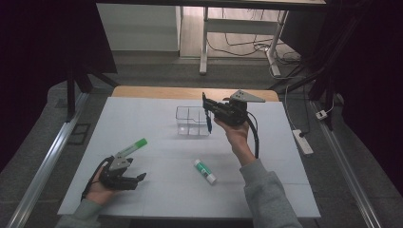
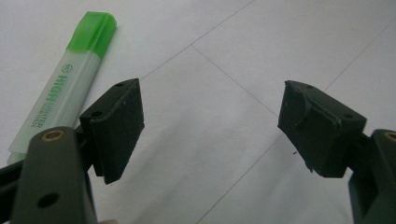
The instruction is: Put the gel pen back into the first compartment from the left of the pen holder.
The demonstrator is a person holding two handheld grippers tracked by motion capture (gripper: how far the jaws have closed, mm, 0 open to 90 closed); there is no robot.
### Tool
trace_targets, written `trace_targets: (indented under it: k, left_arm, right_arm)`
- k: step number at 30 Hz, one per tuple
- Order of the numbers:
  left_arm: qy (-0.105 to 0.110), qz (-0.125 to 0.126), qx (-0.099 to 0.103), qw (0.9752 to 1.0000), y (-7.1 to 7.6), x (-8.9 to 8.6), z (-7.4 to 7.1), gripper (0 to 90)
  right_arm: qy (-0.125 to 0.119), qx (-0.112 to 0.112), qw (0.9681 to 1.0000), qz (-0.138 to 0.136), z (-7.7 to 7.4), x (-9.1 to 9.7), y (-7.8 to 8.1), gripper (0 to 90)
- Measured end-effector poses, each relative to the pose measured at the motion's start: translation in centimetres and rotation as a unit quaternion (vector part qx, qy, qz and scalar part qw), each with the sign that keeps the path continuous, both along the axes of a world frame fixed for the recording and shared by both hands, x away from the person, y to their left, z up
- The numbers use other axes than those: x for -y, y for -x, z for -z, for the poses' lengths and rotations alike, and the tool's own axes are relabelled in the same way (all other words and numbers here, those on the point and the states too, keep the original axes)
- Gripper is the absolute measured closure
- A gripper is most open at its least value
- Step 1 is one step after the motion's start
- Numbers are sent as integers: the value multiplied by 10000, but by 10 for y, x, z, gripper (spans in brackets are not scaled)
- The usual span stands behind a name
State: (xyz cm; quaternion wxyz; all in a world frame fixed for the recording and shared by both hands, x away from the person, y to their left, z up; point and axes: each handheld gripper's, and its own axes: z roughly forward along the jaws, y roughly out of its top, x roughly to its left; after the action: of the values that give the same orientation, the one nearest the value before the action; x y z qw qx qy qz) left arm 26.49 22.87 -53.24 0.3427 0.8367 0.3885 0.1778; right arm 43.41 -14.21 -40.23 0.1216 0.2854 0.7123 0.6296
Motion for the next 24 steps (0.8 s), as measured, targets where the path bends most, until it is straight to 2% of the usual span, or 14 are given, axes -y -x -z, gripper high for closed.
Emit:
trace_targets:
  k: [14, 24]
  left_arm:
    - [56, -35, 41, 10000, 1, -1, -1, 219]
    - [80, -35, 35, 10000, 1, -1, -1, 218]
  right_arm:
    - [-61, 3, 10000, -75, -10, -15, -9, 789]
    - [-112, 96, 9998, -164, -23, -32, -13, 789]
